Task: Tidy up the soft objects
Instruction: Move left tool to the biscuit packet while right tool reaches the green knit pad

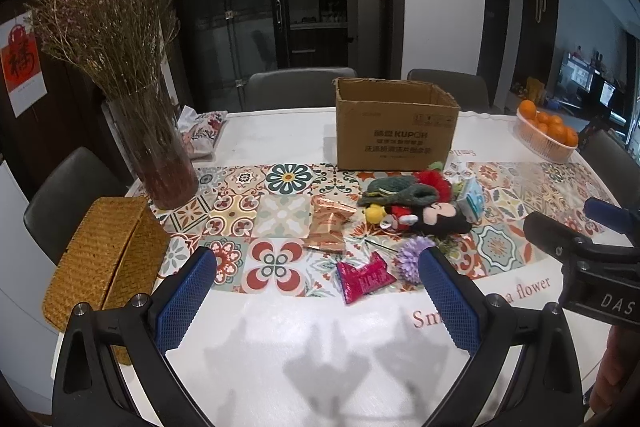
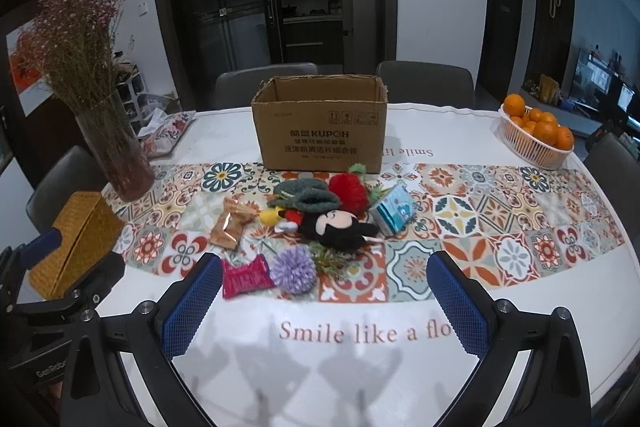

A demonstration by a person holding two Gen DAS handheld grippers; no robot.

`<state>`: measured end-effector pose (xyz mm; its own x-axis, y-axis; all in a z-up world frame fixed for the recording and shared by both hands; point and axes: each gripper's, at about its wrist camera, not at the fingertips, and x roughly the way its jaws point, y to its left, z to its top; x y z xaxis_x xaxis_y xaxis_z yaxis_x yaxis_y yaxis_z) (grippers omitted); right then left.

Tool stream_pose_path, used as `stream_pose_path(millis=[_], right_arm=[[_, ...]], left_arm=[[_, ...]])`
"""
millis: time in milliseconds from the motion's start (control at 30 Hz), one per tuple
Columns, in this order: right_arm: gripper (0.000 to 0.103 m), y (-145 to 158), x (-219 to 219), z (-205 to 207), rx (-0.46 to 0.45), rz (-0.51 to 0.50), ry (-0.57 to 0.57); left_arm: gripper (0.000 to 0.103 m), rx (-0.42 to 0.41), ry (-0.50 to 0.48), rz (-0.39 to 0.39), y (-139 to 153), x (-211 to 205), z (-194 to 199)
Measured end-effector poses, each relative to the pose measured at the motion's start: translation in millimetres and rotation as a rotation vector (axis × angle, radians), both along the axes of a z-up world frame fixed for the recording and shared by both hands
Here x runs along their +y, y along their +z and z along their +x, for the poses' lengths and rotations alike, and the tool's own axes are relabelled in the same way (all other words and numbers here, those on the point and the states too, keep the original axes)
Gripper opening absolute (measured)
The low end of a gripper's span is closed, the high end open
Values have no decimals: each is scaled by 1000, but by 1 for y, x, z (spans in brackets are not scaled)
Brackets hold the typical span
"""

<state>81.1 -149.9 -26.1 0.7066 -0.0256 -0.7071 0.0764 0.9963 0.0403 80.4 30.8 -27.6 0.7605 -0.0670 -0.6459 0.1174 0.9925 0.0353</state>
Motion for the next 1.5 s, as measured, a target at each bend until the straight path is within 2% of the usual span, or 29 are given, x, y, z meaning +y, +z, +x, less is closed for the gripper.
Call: stream_pose_path(millis=[300,467,633,833,967,1200,1267,1333,1500], right_arm=[[103,-17,7,49,47,40,5],[102,-24,7,78,67,33,46],[101,-35,8,107,76,24,96],[96,-59,0,138,124,58,122],[86,-80,-4,155,178,84,126],[62,-112,-8,176,261,203,142],[58,-120,-9,181,280,230,140],[52,-126,-10,184,296,265,140],[50,-133,-10,195,310,278,137]], left_arm=[[102,40,-42,2,-15,13,42],[102,67,-50,-9,-25,12,68],[100,121,-33,-29,-43,9,94],[99,181,-25,-25,-62,4,118],[97,203,-27,-3,-74,0,132],[95,265,-37,13,-97,-5,155],[94,280,-41,13,-103,-7,161],[91,294,-46,10,-108,-8,167],[88,323,-61,3,-122,-11,181]])
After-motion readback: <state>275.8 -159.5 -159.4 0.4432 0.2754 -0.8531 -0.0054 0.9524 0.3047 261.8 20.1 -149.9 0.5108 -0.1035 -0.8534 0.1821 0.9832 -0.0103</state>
